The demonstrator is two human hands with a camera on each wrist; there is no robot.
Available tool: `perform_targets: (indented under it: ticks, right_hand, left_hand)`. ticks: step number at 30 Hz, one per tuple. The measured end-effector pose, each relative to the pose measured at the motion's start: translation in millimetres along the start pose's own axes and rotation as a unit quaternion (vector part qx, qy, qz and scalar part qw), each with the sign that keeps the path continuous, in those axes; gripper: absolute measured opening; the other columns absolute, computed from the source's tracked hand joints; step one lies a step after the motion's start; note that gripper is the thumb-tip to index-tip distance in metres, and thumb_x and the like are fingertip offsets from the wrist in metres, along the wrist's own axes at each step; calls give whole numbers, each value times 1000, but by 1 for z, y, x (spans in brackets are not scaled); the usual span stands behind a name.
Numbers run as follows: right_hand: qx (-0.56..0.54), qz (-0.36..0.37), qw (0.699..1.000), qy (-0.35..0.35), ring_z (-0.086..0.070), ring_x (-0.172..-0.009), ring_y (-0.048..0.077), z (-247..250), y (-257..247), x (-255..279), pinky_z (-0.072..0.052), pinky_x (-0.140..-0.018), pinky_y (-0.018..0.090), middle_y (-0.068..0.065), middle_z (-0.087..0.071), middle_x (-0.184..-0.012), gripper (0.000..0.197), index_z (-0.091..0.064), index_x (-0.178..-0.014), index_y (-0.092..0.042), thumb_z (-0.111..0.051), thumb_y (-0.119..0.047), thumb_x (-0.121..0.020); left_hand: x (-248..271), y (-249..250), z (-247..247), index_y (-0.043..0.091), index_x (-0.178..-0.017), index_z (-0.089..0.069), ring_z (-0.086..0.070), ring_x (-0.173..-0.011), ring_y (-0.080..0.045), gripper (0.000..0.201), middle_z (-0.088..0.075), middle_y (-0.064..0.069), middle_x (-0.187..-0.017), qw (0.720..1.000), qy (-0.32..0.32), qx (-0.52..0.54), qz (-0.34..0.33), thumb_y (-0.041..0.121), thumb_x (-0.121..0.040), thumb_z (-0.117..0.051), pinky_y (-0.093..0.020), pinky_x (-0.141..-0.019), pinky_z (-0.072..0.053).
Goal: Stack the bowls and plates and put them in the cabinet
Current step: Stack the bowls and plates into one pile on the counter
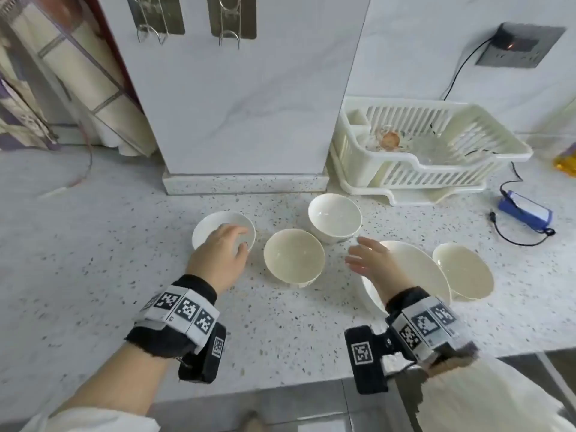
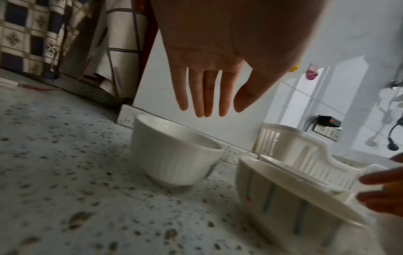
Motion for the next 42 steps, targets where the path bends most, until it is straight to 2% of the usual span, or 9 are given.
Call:
perform_targets:
  ticks: [3,7,16,18,21,31,34,37,42]
  right_hand:
    - [53,-27,997,52,-54,-86,24,-11,0,-32,-48,-84,36,12,-50,-92,11,-47,-97,-15,-47,-8,-87]
    - [69,-75,993,61,-54,-96,34,-16,-2,-64,-47,-100,43,12,-50,-83,43,-42,-129,12,-44,-6,-90]
    - [-106,-201,973,25,-44,-129,34,-32,-6,-70,-56,-65,18,26,-42,-136,42,-29,-133,20,-32,8,-93]
    - [-117,-167,979,-8,-45,-128,36,-29,-12,-64,-56,-72,20,28,-40,-137,44,-25,-135,17,-30,11,-92]
    - [-136,-88,986,-48,-60,-104,38,-12,-25,-51,-52,-91,42,27,-49,-112,53,-19,-139,5,-26,12,-87]
    - [123,33,990,62,-59,-32,13,118,-30,5,-55,-47,21,16,-62,-52,32,-46,-119,5,-30,-7,-94]
    - [222,53,970,87,-51,-33,16,143,-11,11,-46,-33,18,13,-55,-52,34,-44,-121,5,-27,-6,-94]
    - [293,64,950,89,-47,-45,18,151,11,12,-37,-37,22,9,-49,-57,27,-47,-106,4,-26,-8,-94]
    - [357,95,925,88,-49,-67,30,150,28,10,-30,-46,29,7,-47,-64,9,-36,-89,-9,-29,-11,-94]
  left_hand:
    - [-15,-24,8,12,-129,-47,-47,-124,-25,37,-44,-5,-142,999,20,-5,28,18,-93,-42,-41,-94,-44]
    - [-26,-33,5,14,-127,-49,-48,-122,-23,35,-46,-2,-141,1000,14,2,12,18,-93,-41,-40,-91,-45]
    - [-27,8,-25,19,-128,-48,-46,-123,-11,35,-50,5,-136,996,-12,48,-78,21,-94,-41,-24,-95,-38]
    - [-24,18,-33,21,-128,-48,-46,-121,-9,35,-50,7,-135,995,-13,49,-88,21,-93,-42,-23,-92,-38]
    - [-21,35,-41,21,-128,-47,-46,-121,-8,35,-50,8,-135,992,-6,56,-110,21,-93,-42,-18,-88,-36]
    - [0,127,-93,26,-138,-35,-44,-129,-14,46,-42,5,-146,975,-80,186,-89,41,-95,-26,-25,-101,-33]
    - [6,151,-111,27,-141,-28,-36,-135,-12,53,-36,4,-150,970,-95,202,-94,48,-93,-22,-26,-108,-27]
    - [11,165,-126,27,-141,-29,-39,-133,-14,57,-40,4,-147,970,-119,188,-102,54,-91,-20,-34,-111,-33]
    - [15,173,-140,17,-133,-42,-51,-116,-15,42,-53,-2,-133,985,-81,117,-96,34,-95,-35,-23,-86,-40]
Point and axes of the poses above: each hand's wrist, its own x-axis away from the middle knuckle, its own z-axis out of the back of the hand, y = z × x, the point moved 5 cm from there along -x, towards the middle knuckle
